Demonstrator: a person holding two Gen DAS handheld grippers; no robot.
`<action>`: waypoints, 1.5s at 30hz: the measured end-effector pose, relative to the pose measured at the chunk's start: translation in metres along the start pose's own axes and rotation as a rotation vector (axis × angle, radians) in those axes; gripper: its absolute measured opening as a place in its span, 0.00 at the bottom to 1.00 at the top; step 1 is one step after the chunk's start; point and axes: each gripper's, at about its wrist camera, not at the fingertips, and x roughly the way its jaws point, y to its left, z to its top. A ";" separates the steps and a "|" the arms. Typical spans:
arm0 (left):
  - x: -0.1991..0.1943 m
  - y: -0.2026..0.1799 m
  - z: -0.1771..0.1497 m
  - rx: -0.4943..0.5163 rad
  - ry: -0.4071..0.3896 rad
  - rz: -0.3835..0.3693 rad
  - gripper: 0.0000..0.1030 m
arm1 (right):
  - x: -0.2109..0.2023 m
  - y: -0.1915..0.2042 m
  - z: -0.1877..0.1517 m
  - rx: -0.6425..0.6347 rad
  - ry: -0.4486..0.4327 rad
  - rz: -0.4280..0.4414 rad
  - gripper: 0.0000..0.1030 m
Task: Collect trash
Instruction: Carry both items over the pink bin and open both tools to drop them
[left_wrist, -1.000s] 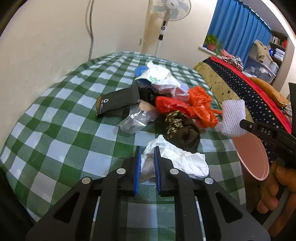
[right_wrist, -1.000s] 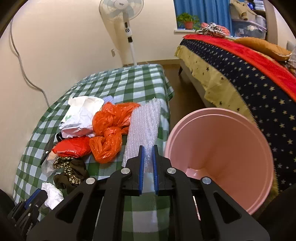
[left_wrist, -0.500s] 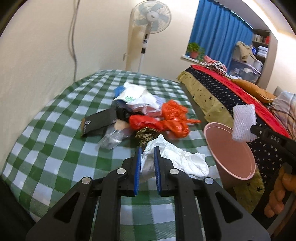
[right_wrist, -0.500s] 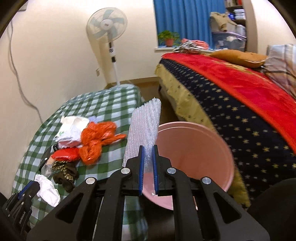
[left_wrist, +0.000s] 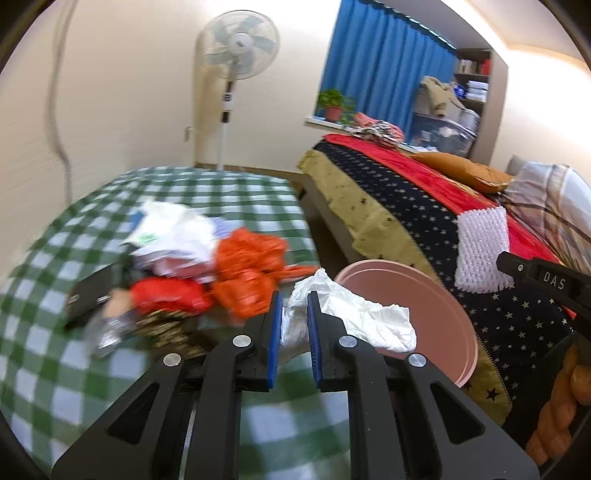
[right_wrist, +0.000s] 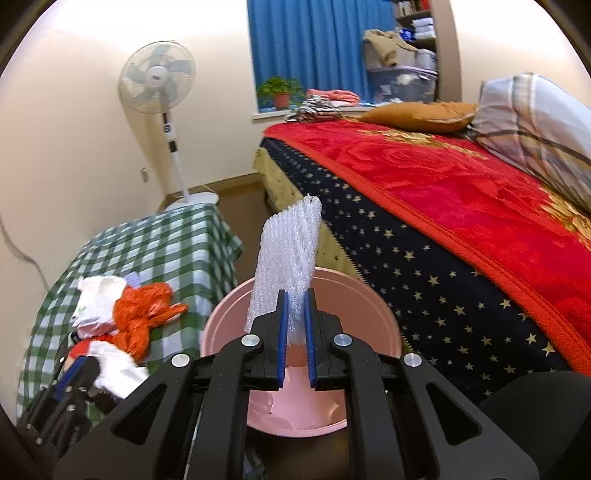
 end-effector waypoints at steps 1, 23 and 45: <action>0.005 -0.006 0.001 0.008 -0.003 -0.009 0.13 | 0.002 -0.002 0.001 0.007 0.003 -0.014 0.09; 0.073 -0.037 0.004 0.056 0.067 -0.111 0.13 | 0.027 -0.018 -0.004 0.083 0.021 -0.070 0.09; 0.065 -0.037 0.002 0.035 0.067 -0.158 0.42 | 0.017 -0.010 -0.006 0.064 -0.005 -0.070 0.35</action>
